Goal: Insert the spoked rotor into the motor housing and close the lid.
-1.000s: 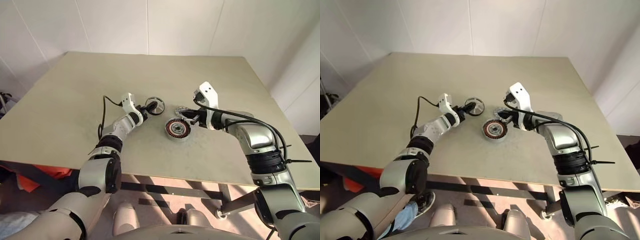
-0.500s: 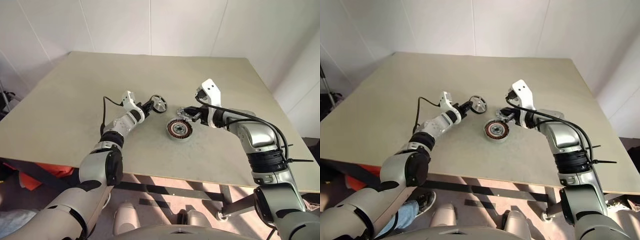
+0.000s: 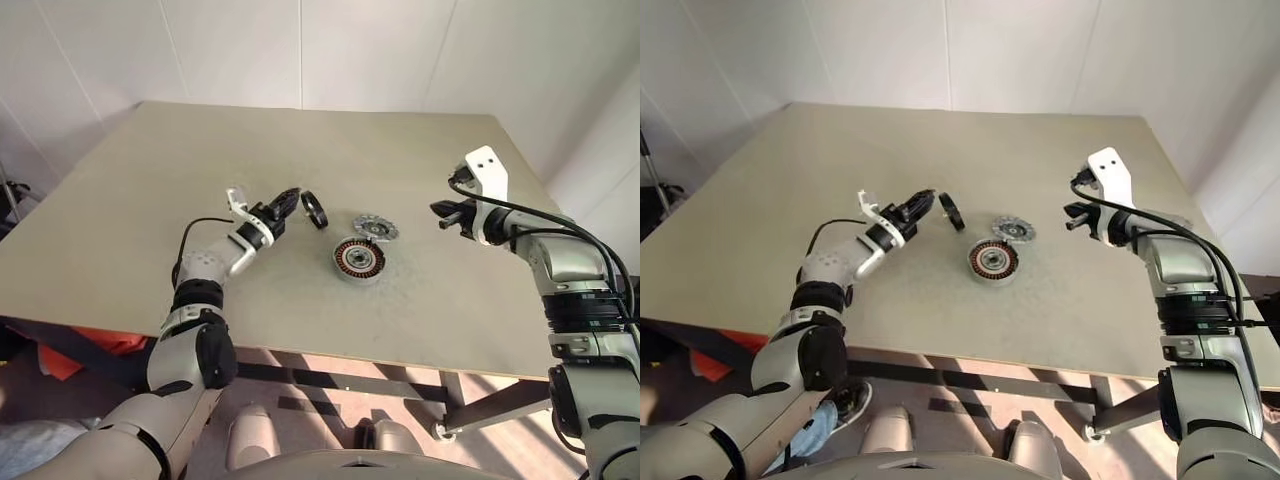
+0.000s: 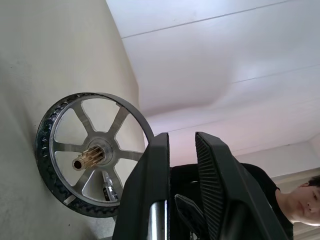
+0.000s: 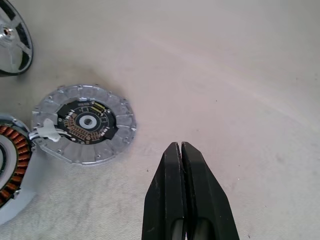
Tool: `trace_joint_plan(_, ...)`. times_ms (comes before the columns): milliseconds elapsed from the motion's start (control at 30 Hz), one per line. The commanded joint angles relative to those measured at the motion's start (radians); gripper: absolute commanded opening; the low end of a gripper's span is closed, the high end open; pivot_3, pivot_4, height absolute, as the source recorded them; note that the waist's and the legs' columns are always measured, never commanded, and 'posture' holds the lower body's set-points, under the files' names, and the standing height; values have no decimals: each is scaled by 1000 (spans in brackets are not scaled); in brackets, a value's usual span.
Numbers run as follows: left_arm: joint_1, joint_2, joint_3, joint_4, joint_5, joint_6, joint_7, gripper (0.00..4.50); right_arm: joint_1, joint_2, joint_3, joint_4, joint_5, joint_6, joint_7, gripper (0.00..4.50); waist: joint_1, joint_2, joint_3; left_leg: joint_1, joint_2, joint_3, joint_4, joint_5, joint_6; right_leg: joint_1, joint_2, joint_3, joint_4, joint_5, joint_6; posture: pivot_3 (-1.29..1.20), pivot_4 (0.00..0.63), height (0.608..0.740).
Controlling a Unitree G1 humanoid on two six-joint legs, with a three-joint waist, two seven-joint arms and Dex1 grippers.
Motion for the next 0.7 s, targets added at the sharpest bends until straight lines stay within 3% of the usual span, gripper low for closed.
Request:
trace_joint_plan(33,14,-13,0,-77,-52,51,17,871,-9,-5,-30,-13,2,-26,-7,0,0,0,0,0,0,0,0,-1,2,0,0,0,0,0,0,0,0,740)
trace_joint_plan(700,65,-54,-84,-96,8,-66,87,871,-31,62,-15,-44,38,-3,-7,0,-2,0,0,0,0,0,0,-2,3,0,0,0,0,0,0,0,0,740)
